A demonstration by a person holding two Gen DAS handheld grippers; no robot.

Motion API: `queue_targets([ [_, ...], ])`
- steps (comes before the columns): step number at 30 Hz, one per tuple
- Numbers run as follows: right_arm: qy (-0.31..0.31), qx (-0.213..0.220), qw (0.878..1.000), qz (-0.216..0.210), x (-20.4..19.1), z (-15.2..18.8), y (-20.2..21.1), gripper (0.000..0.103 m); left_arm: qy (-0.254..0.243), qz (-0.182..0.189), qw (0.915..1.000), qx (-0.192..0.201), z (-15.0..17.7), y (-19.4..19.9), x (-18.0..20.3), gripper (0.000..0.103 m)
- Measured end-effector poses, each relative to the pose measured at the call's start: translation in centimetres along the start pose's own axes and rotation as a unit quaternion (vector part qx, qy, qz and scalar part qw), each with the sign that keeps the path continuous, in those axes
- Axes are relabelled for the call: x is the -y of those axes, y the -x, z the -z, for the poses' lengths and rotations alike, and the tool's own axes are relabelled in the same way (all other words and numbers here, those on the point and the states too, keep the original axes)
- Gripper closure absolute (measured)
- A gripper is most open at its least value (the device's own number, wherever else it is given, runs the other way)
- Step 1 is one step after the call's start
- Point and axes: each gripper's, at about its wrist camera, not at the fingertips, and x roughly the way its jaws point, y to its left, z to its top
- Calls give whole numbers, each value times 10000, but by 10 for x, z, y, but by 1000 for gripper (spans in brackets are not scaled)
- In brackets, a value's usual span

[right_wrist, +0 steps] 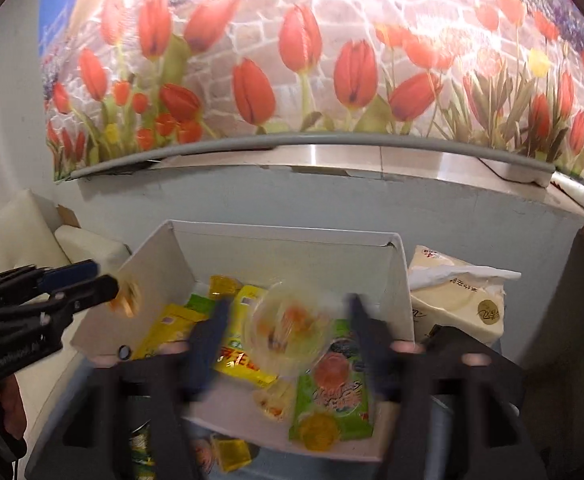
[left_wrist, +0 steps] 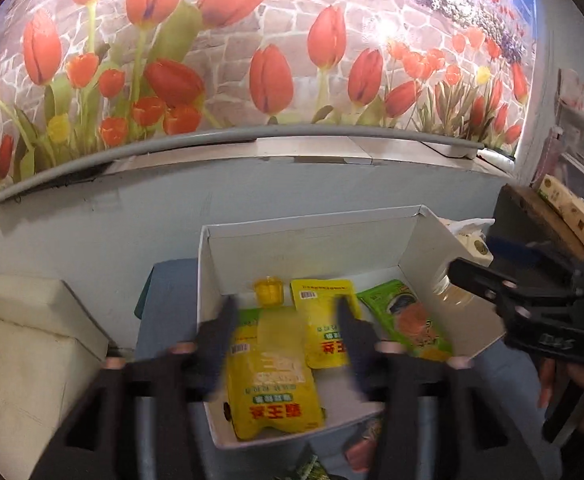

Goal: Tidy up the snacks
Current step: 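Carry both jelly cups over the white box and open both grippers, then move both grippers back from the box toward the remaining jelly cups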

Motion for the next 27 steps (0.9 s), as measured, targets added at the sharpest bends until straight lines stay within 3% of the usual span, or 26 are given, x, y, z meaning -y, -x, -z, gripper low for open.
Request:
queue_targets([
  [2,-111,71,9999,-75,5,0,1,0,69,157,9998,140,3,0,-6,0],
  [7,-268,8,9996,-29,11,10,3,0,284,150,9995,-36,8,-6,-18,0],
  [18,-678,274,9970,-258,4,59,57,0,226,18,9994,271,28,42,-19,0],
  [23,-558,280,9975,-343,-13,101,84,0,199,171,9990,352,67,76,-9,0],
  [27,-475,64,9980,-421,-30,137,94,0,261,206,9993,182,110,91,-1,0],
])
